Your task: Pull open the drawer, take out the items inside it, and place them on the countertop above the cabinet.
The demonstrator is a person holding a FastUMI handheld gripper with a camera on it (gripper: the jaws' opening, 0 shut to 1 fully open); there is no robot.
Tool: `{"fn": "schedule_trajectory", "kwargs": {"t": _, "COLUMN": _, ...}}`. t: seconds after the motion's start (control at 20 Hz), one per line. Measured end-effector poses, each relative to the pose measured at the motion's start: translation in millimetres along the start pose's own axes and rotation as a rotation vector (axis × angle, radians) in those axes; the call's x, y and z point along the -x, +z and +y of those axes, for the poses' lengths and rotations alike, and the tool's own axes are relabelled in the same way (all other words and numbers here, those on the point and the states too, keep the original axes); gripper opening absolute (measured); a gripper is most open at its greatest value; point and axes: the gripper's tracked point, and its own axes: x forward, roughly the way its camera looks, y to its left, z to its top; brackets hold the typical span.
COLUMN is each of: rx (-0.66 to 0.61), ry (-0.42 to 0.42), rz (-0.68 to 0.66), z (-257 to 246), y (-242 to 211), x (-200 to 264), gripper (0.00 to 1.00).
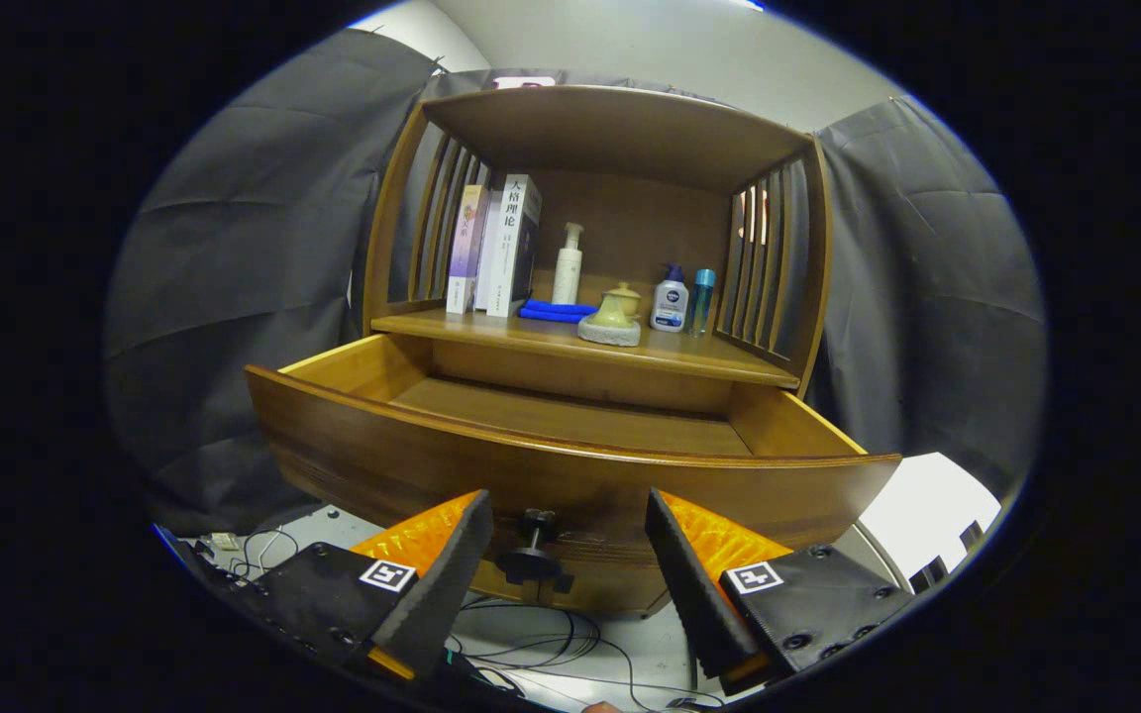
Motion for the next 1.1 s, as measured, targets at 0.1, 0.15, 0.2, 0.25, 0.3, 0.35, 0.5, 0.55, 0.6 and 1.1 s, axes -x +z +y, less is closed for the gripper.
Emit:
{"fn": "schedule_trajectory", "kwargs": {"t": 0.1, "rx": 0.011, "ry": 0.005, "rz": 0.014, "z": 3, "y": -5, "x": -4, "gripper": 0.98}}
{"fn": "schedule_trajectory", "kwargs": {"t": 0.15, "rx": 0.009, "ry": 0.007, "rz": 0.016, "z": 4, "y": -6, "x": -6, "gripper": 0.98}}
{"fn": "schedule_trajectory", "kwargs": {"t": 0.2, "rx": 0.005, "ry": 0.010, "rz": 0.021, "z": 6, "y": -7, "x": -8, "gripper": 0.98}}
{"fn": "schedule_trajectory", "kwargs": {"t": 0.25, "rx": 0.001, "ry": 0.010, "rz": 0.026, "z": 6, "y": -8, "x": -11, "gripper": 0.98}}
{"fn": "schedule_trajectory", "kwargs": {"t": 0.3, "rx": -0.002, "ry": 0.011, "rz": 0.030, "z": 8, "y": -9, "x": -13, "gripper": 0.98}}
{"fn": "schedule_trajectory", "kwargs": {"t": 0.35, "rx": -0.003, "ry": 0.013, "rz": 0.035, "z": 9, "y": -10, "x": -15, "gripper": 0.98}}
{"fn": "schedule_trajectory", "kwargs": {"t": 0.5, "rx": 0.002, "ry": 0.020, "rz": 0.045, "z": 17, "y": -12, "x": -17, "gripper": 0.98}}
{"fn": "schedule_trajectory", "kwargs": {"t": 0.55, "rx": 0.014, "ry": 0.019, "rz": 0.049, "z": 19, "y": -13, "x": -18, "gripper": 0.98}}
{"fn": "schedule_trajectory", "kwargs": {"t": 0.6, "rx": 0.021, "ry": 0.012, "rz": 0.051, "z": 19, "y": -14, "x": -18, "gripper": 0.98}}
{"fn": "schedule_trajectory", "kwargs": {"t": 1.1, "rx": 0.036, "ry": -0.086, "rz": 0.037, "z": 15, "y": -13, "x": -27, "gripper": 0.98}}
